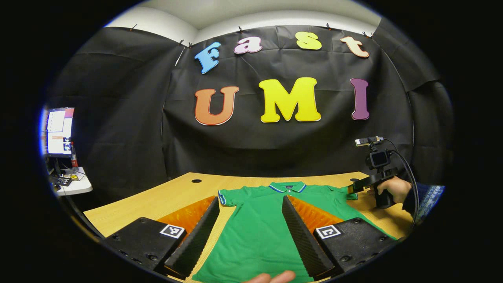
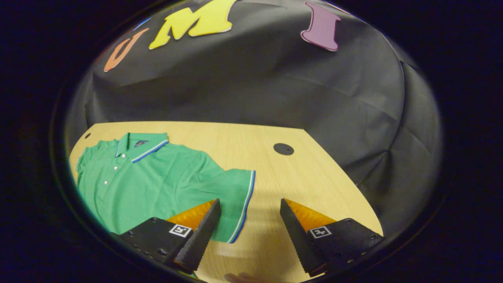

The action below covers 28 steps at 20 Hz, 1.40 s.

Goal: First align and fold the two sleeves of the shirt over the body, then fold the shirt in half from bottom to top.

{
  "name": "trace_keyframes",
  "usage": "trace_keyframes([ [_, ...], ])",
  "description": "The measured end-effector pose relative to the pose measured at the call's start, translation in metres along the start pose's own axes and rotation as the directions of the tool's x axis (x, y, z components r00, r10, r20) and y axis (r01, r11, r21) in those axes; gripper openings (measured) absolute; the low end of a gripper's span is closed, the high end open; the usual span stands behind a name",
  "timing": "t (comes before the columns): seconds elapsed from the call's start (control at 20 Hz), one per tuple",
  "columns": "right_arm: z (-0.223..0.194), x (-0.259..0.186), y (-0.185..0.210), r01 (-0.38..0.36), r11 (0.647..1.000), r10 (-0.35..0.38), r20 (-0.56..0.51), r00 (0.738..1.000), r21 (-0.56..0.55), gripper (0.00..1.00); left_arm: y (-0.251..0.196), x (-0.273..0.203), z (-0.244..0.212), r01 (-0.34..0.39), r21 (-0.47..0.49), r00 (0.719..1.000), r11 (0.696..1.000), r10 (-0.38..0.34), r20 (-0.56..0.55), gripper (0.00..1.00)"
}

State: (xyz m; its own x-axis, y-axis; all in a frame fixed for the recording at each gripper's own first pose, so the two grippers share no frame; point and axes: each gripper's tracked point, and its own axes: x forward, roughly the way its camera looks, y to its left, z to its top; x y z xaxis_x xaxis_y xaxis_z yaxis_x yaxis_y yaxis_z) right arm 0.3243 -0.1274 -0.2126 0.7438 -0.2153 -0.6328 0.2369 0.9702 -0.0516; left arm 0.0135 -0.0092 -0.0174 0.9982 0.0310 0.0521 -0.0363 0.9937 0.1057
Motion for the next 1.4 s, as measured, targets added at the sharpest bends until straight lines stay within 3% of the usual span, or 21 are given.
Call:
trace_keyframes([
  [0.05, 0.007, -0.001, 0.001, -0.036, 0.999, 0.035, 0.018, 0.999, 0.040, 0.90, 0.000, 0.000, 0.001, 0.003, -0.003, 1.000, 1.000, -0.003, 0.003, 1.00],
  [0.15, 0.001, 0.006, 0.014, -0.102, 0.987, 0.104, -0.009, 0.995, 0.123, 0.72, 0.005, 0.001, 0.000, -0.001, -0.010, 1.000, 1.000, 0.001, 0.004, 1.00],
  [0.2, 0.002, 0.007, 0.017, -0.116, 0.983, 0.117, -0.001, 0.993, 0.144, 0.49, 0.007, 0.002, -0.001, -0.002, -0.014, 1.000, 1.000, 0.002, -0.001, 1.00],
  [0.25, 0.002, 0.007, 0.017, -0.121, 0.982, 0.122, 0.002, 0.993, 0.147, 0.40, 0.008, 0.002, -0.002, -0.002, -0.015, 1.000, 1.000, 0.002, -0.004, 1.00],
  [0.3, 0.001, 0.006, 0.020, -0.141, 0.978, 0.141, 0.007, 0.990, 0.151, 0.22, 0.010, 0.003, -0.003, -0.002, -0.017, 1.000, 1.000, 0.002, -0.007, 1.00],
  [0.45, 0.003, 0.006, 0.023, -0.141, 0.984, 0.140, 0.017, 0.990, 0.111, 0.01, 0.011, 0.004, -0.006, -0.001, -0.021, 1.000, 1.000, 0.001, -0.017, 1.00],
  [0.9, 0.037, -0.024, 0.035, -0.050, 0.990, 0.068, 0.133, 0.989, -0.135, 0.00, 0.011, 0.011, -0.022, -0.003, -0.014, 0.998, 1.000, 0.003, -0.058, 1.00],
  [1.05, 0.055, -0.042, 0.053, -0.074, 0.987, 0.100, 0.188, 0.977, -0.139, 0.01, 0.013, 0.014, -0.031, -0.010, -0.022, 0.996, 1.000, 0.008, -0.084, 1.00],
  [1.4, 0.070, -0.077, 0.118, -0.202, 0.958, 0.250, 0.253, 0.934, -0.202, 0.00, 0.020, 0.020, -0.046, -0.037, -0.027, 0.990, 0.999, 0.033, -0.137, 1.00],
])
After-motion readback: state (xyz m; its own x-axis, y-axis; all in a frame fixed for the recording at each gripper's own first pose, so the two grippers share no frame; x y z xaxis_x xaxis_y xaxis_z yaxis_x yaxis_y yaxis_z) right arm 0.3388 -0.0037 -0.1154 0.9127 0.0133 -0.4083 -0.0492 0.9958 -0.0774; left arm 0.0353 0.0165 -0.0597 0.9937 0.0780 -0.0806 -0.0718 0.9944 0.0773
